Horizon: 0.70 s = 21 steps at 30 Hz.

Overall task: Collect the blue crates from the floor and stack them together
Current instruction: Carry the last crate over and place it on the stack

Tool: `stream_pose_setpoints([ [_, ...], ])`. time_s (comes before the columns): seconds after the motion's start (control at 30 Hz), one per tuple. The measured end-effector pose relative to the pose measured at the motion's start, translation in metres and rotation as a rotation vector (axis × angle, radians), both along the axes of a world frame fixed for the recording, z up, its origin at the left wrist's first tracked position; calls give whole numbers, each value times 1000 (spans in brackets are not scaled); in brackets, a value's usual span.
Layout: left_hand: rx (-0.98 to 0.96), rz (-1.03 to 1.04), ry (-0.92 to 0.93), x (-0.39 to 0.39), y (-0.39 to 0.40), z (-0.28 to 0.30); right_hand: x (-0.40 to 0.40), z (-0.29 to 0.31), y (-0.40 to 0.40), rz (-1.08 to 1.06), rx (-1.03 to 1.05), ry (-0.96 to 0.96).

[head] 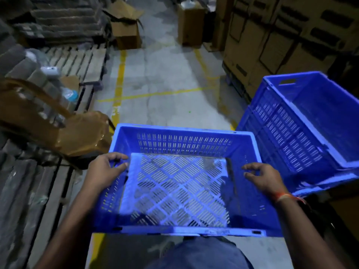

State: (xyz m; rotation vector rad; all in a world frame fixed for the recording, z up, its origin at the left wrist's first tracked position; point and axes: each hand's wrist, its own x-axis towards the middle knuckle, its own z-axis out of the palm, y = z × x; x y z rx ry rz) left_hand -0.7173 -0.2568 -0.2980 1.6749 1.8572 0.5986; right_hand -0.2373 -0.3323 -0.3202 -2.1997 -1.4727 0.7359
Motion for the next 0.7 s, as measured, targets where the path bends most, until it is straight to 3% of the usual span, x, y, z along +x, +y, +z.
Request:
stream_pose_setpoints([
  [0.4,-33,-251,-13,55,276,-19,22,-34,163,-292,-19,50],
  [0.7,-46,-513,39,122,419,-22,25,-22,194,-546,-37,13],
])
